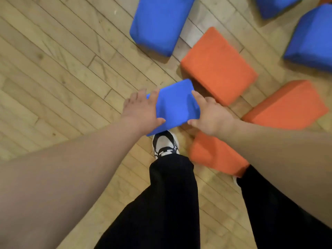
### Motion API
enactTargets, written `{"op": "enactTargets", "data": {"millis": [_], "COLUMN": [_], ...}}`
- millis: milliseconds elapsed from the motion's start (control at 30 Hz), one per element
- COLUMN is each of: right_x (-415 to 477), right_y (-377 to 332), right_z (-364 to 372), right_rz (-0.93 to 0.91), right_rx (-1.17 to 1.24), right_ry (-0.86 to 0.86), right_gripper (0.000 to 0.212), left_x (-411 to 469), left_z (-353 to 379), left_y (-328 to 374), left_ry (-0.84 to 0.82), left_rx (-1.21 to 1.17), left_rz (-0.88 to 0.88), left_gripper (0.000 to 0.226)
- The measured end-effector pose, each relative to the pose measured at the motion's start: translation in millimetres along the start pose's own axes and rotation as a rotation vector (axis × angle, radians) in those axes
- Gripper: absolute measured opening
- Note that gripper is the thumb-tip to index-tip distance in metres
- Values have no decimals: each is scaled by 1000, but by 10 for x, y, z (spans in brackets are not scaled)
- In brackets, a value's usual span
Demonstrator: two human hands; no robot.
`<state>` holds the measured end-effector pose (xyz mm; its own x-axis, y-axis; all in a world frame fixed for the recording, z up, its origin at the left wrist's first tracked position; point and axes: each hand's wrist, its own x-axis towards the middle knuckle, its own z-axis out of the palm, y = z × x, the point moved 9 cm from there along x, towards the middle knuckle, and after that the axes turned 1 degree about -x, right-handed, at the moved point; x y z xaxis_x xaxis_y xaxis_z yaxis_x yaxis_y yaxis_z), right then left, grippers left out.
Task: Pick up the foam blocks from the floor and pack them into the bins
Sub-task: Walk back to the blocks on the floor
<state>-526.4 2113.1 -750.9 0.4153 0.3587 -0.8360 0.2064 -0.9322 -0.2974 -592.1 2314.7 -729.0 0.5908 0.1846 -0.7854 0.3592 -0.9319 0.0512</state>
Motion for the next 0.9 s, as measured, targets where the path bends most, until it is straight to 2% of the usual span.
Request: {"op": "enactTargets", "data": {"millis": [100,200,300,433,500,567,633,700,800,900], "right_x": [333,283,38,-229,-238,-160,-94,-34,75,-22], "right_y": [98,190,192,312,477,709,918,1014,1041,1075], "right_z": [368,484,448,484,514,643,818,898,895,837], "right_rz": [-36,-63,-112,-98,-33,39,67,43,-1,-28], "right_rx": [62,132,211,214,142,-10,-195,-301,-286,-226], "right_ry": [46,148,209,179,136,-10,-189,-281,-299,-244], "right_gripper": [105,103,101,109,113,120,129,137,141,139], "left_x": [499,667,598,337,179,27,-114,-214,-317,-409], "left_z": [408,438,314,220,250,313,376,438,494,479], "left_y": [-49,-102,-157,-238,-260,-281,-209,-68,91,175], "left_ry": [-18,20,6,-37,-60,-70,-15,57,125,112], "left_rx": [-22,30,-2,-50,-137,-222,-185,-92,4,-24], "left_rz": [-4,11,99,133,118,83,75,83,56,-9], "left_gripper": [107,108,102,93,91,91,92,91,92,93]}}
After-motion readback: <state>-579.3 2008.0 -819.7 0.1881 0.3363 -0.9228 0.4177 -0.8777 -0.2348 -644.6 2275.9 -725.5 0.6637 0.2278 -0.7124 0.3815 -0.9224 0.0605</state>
